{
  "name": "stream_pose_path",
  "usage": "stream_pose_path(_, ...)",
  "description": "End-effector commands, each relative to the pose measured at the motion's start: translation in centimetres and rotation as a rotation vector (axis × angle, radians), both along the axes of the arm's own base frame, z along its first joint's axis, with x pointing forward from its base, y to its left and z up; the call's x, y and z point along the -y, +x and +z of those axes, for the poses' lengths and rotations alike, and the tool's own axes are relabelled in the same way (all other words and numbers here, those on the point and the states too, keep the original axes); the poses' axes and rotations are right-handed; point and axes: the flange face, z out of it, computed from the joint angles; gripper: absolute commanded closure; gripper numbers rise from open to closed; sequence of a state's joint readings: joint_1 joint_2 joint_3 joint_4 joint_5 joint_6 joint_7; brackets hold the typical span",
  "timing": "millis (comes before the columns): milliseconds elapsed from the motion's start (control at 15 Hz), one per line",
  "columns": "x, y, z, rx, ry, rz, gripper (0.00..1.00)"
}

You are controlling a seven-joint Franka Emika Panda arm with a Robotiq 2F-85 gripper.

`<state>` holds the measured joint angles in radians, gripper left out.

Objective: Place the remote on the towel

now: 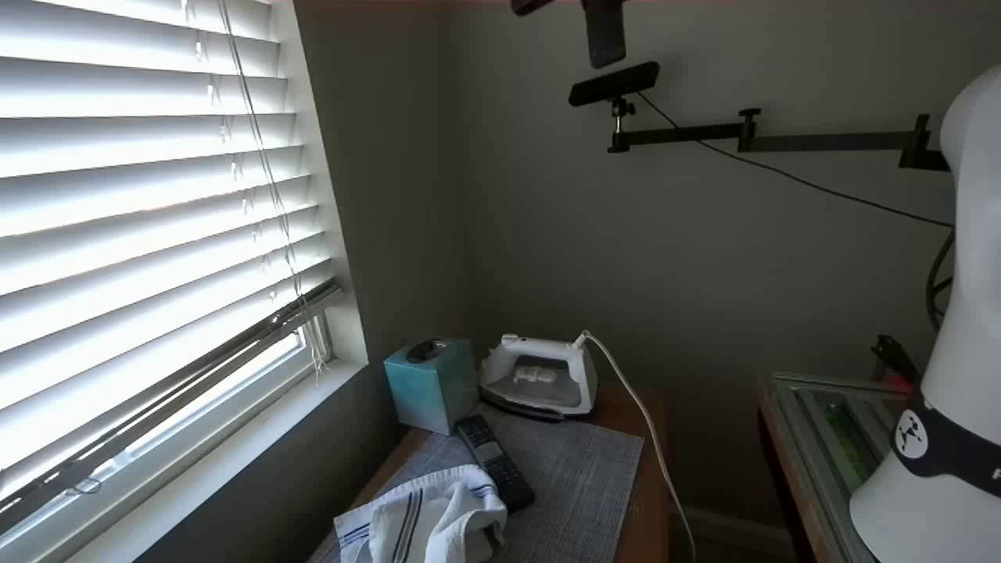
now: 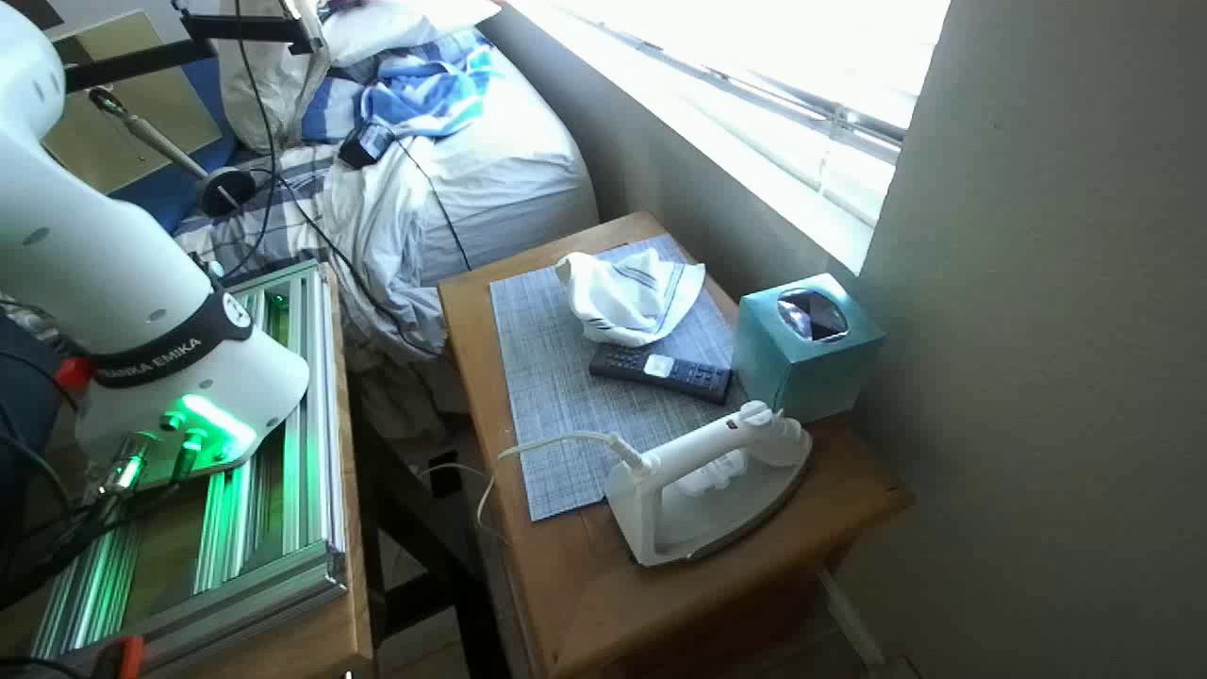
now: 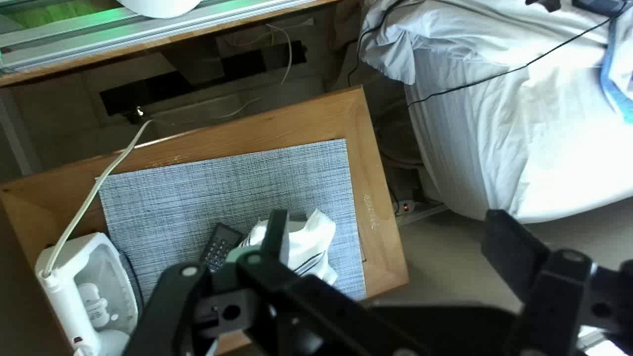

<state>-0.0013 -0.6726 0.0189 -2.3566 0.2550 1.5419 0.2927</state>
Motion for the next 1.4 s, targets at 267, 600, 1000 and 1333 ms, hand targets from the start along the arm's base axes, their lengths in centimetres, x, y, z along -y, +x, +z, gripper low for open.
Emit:
stream_pose_path(267,2.2,1.3,-3.0,-0.027,-0.050,-0.012,0.00)
stream_pose_path(600,4.3,2.8,-7.3,-0.096,-0.057,0.004,0.00)
stream_pose_path(1000,9.2,7.2,-15.3,-0.028,-0.223,-0.119,0.00)
stream_pose_path(1333,10.8,7.4,-18.8,-0.082,-0.192,-0.170,0.00)
